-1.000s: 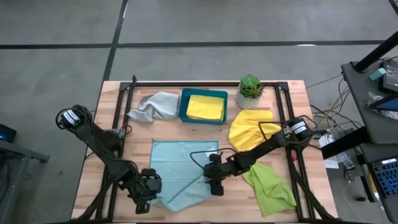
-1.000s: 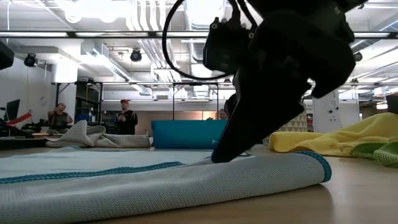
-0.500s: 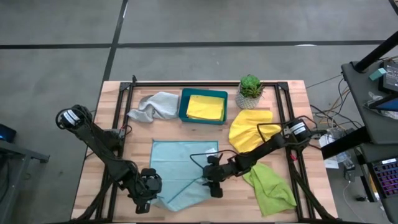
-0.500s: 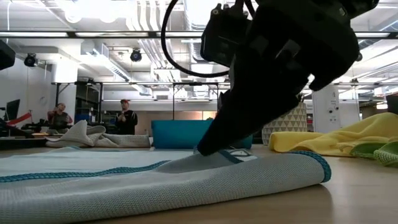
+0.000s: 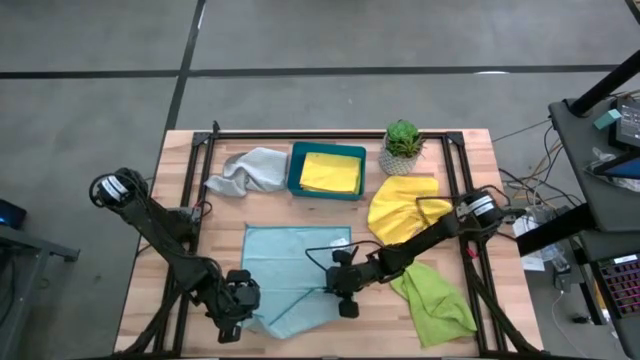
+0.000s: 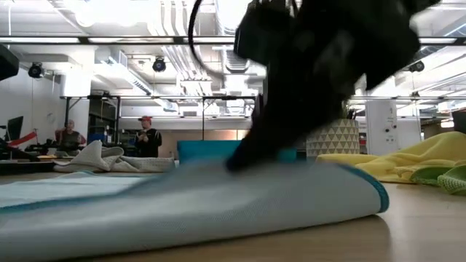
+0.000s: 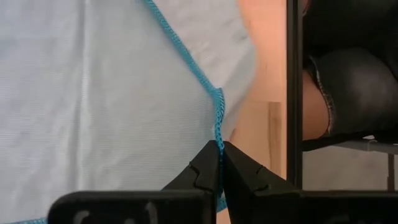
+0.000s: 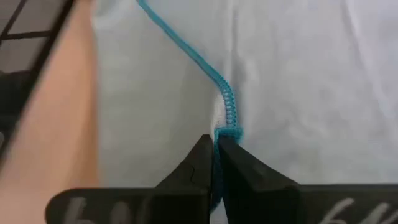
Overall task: Fold microfiber towels
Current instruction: Fold the light blue microfiber cloth
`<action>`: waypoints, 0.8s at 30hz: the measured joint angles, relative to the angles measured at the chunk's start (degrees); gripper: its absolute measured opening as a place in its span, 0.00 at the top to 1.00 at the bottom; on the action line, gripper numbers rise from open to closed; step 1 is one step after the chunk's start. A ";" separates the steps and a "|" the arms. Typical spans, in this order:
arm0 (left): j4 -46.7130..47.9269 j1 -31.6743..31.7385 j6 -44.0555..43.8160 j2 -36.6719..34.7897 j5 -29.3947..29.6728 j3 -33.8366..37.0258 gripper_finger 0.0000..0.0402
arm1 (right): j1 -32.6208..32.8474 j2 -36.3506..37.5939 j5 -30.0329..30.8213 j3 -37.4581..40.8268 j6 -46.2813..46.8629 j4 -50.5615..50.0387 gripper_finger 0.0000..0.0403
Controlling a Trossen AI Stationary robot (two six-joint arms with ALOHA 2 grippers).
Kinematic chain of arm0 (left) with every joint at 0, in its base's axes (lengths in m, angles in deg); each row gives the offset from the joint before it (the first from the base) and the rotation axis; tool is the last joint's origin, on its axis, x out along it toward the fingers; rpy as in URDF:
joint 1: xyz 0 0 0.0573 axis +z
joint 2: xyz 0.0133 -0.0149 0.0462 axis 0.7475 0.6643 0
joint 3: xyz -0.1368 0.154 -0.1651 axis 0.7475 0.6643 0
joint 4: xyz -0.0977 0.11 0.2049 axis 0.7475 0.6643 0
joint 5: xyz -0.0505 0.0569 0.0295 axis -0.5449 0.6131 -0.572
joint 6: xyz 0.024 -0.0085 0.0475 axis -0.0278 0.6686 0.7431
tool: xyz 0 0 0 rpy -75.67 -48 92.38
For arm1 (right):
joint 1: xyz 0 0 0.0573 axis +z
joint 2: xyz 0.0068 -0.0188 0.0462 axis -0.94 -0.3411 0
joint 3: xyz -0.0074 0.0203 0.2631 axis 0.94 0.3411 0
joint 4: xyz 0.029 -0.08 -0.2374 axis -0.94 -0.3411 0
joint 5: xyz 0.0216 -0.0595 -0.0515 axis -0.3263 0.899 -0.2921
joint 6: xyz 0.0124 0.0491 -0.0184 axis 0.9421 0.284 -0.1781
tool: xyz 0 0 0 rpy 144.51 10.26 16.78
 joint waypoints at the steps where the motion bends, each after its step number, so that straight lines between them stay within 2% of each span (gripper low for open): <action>1: 0.11 0.00 0.00 -0.63 0.00 -0.13 1.00 | 0.15 1.36 0.02 -0.24 -0.32 -1.42 0.98; 6: 2.64 0.18 -0.02 -4.10 0.35 -0.17 1.00 | 1.67 7.84 1.77 -0.46 -2.36 -10.11 0.98; 13: 14.97 2.74 -0.01 -10.03 6.05 -0.02 1.00 | 3.18 15.86 14.08 -0.01 -3.34 -20.88 0.98; 16: 20.45 5.19 0.62 -12.65 10.28 0.43 1.00 | 2.52 16.50 19.98 0.92 -3.61 -21.20 0.98; 20: 26.98 9.35 3.21 -15.63 16.96 0.76 1.00 | -0.26 15.13 24.10 1.59 -5.67 -21.65 0.98; 22: 29.74 11.73 4.25 -16.55 18.86 1.40 1.00 | -1.80 13.96 27.64 1.71 -5.69 -22.84 0.98; 24: 30.95 13.81 4.46 -17.27 19.75 2.29 1.00 | -3.40 12.86 28.74 1.74 -5.72 -22.73 0.98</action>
